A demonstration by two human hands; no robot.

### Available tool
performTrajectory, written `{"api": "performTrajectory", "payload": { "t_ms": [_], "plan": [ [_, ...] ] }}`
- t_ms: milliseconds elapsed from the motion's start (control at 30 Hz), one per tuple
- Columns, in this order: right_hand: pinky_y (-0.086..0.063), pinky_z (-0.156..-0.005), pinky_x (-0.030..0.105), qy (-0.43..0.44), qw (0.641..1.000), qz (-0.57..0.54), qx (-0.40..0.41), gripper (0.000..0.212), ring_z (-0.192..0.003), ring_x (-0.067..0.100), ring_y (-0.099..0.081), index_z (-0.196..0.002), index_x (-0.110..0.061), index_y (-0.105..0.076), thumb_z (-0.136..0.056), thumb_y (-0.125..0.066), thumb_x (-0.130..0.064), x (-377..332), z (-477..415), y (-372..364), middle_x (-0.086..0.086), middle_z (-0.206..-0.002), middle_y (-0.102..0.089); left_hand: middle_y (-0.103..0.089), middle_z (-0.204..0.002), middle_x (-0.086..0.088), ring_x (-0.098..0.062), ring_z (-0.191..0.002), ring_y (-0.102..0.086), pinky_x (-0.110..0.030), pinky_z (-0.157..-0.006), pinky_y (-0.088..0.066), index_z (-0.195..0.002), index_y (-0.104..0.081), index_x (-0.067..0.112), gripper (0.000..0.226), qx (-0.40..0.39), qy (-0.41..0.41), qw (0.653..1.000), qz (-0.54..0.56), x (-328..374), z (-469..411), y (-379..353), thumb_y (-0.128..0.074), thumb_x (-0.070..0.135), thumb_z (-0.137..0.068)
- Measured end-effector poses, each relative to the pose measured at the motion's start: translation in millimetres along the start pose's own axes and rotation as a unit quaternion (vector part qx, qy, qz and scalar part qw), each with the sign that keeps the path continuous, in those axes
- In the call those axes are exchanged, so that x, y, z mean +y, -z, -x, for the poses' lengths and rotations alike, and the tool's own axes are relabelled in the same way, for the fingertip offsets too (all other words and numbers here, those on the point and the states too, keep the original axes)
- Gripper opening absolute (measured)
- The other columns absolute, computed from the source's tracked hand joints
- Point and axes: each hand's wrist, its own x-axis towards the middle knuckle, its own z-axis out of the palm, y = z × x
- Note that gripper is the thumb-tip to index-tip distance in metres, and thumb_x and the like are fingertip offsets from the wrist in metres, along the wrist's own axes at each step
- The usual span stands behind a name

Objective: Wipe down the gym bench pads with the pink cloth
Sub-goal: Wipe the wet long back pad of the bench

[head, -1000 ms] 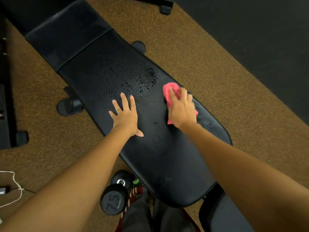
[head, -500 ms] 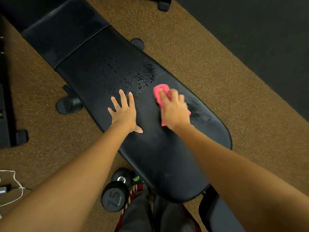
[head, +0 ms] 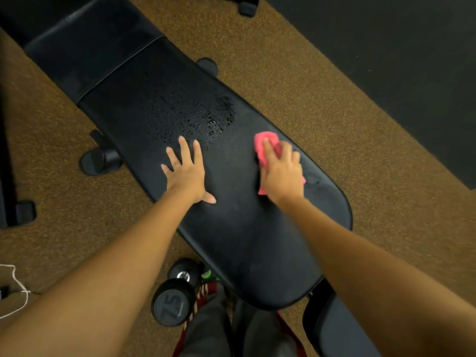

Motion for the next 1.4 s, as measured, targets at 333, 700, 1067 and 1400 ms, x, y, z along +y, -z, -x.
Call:
{"api": "performTrajectory", "payload": {
  "t_ms": [333,700,1067,1400],
  "plan": [
    [-0.046,-0.07,0.045,0.012,1.0,-0.005,0.013,0.056,-0.092,0.042,-0.05,-0.14,-0.009,-0.042,-0.086,-0.055,-0.017,6,22,-9,0.024,-0.125,-0.049,0.037,-0.147,-0.016,-0.045,-0.139,0.019,-0.058,-0.113,-0.006,-0.143,0.027,0.013,0.135,-0.005,0.01,1.0,-0.008,2,0,1,-0.08,0.043,-0.065],
    [-0.044,-0.081,0.046,-0.081,0.996,-0.02,-0.007,0.058,-0.11,0.037,-0.04,-0.148,-0.014,-0.024,-0.094,-0.044,-0.024,20,32,-2,0.019,-0.138,-0.034,0.032,-0.151,-0.013,-0.042,-0.141,0.016,-0.059,-0.113,-0.005,-0.144,0.024,0.011,0.134,0.006,-0.058,0.996,-0.061,42,6,-1,-0.079,0.044,-0.065],
    [-0.044,-0.086,0.049,-0.181,0.981,-0.059,0.042,0.055,-0.113,0.041,-0.04,-0.146,-0.013,-0.03,-0.094,-0.046,-0.023,35,30,-5,0.023,-0.138,-0.035,0.034,-0.15,-0.01,-0.041,-0.14,0.019,-0.061,-0.112,-0.011,-0.145,0.023,0.013,0.131,-0.003,-0.067,0.996,-0.05,38,2,-7,-0.079,0.04,-0.067],
    [-0.043,-0.092,0.049,-0.292,0.948,-0.112,0.054,0.055,-0.116,0.038,-0.035,-0.147,-0.015,-0.026,-0.095,-0.042,-0.026,54,23,-1,0.02,-0.137,-0.03,0.034,-0.15,-0.009,-0.039,-0.141,0.019,-0.06,-0.112,-0.01,-0.145,0.022,0.015,0.131,0.005,-0.077,0.996,-0.044,34,1,-7,-0.079,0.041,-0.066]
  ]
}}
